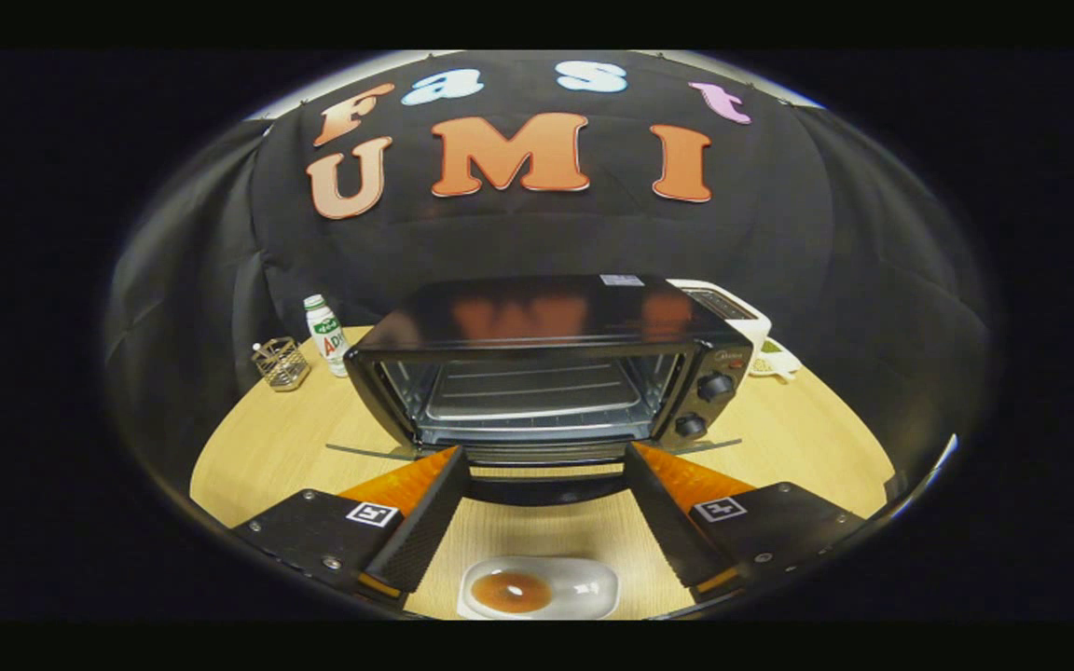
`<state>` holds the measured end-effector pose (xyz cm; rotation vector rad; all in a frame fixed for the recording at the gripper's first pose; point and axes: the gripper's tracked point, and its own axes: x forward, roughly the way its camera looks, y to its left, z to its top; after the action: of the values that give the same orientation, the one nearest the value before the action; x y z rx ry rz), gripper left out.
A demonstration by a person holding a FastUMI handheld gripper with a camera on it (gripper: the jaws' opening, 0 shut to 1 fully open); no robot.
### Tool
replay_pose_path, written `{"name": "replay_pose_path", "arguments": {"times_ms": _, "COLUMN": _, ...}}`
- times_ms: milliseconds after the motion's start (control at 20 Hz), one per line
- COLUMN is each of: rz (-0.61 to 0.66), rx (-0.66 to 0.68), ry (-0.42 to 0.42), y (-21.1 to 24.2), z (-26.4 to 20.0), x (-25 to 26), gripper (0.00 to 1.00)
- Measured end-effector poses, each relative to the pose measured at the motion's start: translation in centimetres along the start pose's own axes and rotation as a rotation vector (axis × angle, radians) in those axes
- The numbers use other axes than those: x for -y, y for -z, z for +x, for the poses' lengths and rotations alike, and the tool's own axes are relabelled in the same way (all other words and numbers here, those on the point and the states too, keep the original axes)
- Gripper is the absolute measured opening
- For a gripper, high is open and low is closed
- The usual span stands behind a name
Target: Open the toaster oven, put the food inside, and close the toaster oven door.
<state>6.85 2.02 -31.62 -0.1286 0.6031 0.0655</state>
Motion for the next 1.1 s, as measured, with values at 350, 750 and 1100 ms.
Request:
{"name": "replay_pose_path", "arguments": {"times_ms": 350, "rz": 0.01, "rx": -0.068, "ry": -0.003, "y": 5.4, "z": -0.7, "x": 0.3, "gripper": 0.99}}
{"name": "replay_pose_path", "arguments": {"times_ms": 750, "rz": 0.044, "rx": -0.16, "ry": 0.001, "y": 11.4, "z": 0.2, "x": 1.1, "gripper": 0.97}}
{"name": "replay_pose_path", "arguments": {"times_ms": 1100, "rz": 0.037, "rx": -0.196, "ry": 0.011, "y": 13.8, "z": 0.5, "x": 1.2, "gripper": 0.96}}
